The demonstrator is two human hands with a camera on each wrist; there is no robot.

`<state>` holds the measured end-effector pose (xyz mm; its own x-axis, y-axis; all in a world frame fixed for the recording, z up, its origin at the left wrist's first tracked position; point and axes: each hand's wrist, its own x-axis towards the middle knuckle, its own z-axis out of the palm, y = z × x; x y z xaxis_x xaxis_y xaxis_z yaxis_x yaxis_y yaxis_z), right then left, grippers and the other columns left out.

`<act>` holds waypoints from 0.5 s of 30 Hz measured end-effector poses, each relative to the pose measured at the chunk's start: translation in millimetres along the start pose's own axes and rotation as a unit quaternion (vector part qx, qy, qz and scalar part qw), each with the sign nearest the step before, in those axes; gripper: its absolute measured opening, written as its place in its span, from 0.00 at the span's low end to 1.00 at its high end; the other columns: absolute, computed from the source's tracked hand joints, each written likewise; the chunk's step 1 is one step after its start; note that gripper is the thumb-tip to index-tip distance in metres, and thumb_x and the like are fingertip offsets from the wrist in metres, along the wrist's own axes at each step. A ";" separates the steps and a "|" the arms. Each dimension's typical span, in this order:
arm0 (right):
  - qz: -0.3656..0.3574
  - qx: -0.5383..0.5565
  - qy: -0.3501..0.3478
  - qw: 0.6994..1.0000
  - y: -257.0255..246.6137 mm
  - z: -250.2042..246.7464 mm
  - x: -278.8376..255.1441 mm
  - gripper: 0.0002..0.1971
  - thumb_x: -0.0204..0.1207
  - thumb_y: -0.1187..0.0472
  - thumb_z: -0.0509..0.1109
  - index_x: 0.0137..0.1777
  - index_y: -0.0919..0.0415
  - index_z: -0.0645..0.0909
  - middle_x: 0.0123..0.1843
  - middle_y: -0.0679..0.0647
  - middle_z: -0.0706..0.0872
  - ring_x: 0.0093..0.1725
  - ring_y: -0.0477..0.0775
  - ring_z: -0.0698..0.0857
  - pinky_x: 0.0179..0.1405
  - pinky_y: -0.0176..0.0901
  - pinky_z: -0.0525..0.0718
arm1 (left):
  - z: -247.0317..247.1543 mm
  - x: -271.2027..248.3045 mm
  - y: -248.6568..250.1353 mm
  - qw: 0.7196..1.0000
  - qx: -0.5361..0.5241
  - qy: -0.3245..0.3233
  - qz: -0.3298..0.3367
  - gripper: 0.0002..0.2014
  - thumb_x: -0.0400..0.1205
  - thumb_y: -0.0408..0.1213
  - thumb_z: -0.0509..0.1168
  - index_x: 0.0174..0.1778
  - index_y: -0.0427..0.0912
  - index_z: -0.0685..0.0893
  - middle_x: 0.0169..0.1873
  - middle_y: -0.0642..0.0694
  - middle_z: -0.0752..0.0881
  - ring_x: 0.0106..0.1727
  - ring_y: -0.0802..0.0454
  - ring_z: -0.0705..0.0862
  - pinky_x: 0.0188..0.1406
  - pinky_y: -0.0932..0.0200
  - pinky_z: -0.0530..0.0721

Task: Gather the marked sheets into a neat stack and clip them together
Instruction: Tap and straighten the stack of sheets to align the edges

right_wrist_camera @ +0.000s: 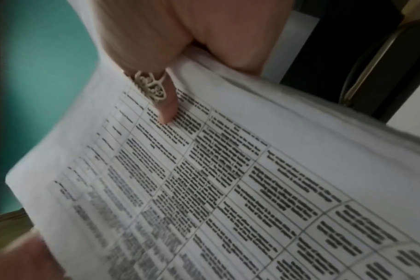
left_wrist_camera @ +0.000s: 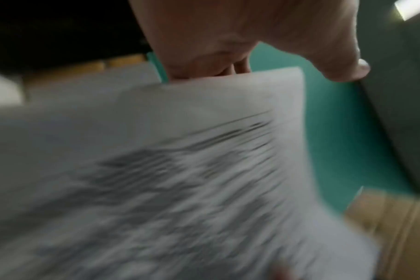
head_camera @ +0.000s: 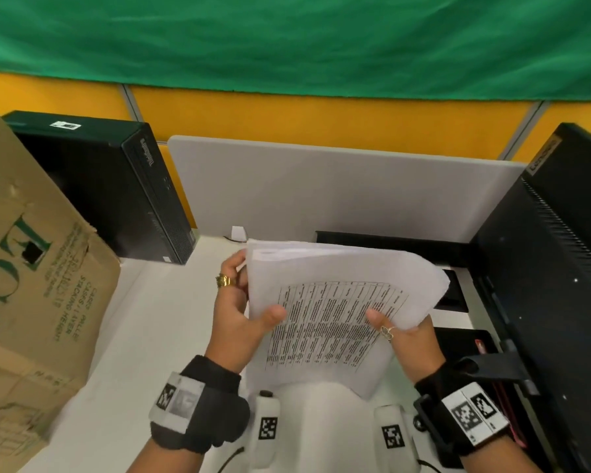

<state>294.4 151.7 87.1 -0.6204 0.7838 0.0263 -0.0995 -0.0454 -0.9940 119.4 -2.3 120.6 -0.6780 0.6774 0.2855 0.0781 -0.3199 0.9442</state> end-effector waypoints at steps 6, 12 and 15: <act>0.045 0.027 -0.106 0.993 -6.1 -6.9 12.2 0.25 0.45 0.52 0.86 0.47 0.48 0.87 0.51 0.52 0.92 0.54 0.53 0.89 0.50 0.47 0.88 | -14.4 -15.3 -47.6 0.987 0.086 -0.010 -0.136 0.21 0.59 0.27 0.79 0.45 0.50 0.86 0.38 0.61 0.92 0.46 0.60 0.90 0.42 0.65 0.89; 0.070 -0.029 -0.028 0.997 8.4 -0.9 6.1 0.22 0.61 0.74 0.76 0.49 0.50 0.80 0.49 0.47 0.88 0.55 0.47 0.86 0.53 0.46 0.86 | -6.8 -19.8 -63.5 0.982 0.100 -0.003 -0.157 0.21 0.66 0.25 0.77 0.45 0.55 0.84 0.40 0.64 0.91 0.47 0.62 0.89 0.43 0.65 0.88; 0.009 -0.001 -0.041 0.999 -3.1 0.1 4.1 0.25 0.62 0.79 0.74 0.51 0.50 0.80 0.46 0.44 0.91 0.52 0.42 0.88 0.45 0.35 0.87 | -2.0 -16.1 -54.5 0.989 0.083 0.034 -0.117 0.20 0.66 0.25 0.77 0.47 0.52 0.84 0.40 0.59 0.91 0.47 0.61 0.89 0.43 0.62 0.89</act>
<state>292.2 155.0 90.3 -0.6836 0.7297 0.0178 -0.0869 -0.0572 -0.9946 124.6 2.9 64.2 -0.7395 0.6713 0.0501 0.0284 -0.0433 0.9987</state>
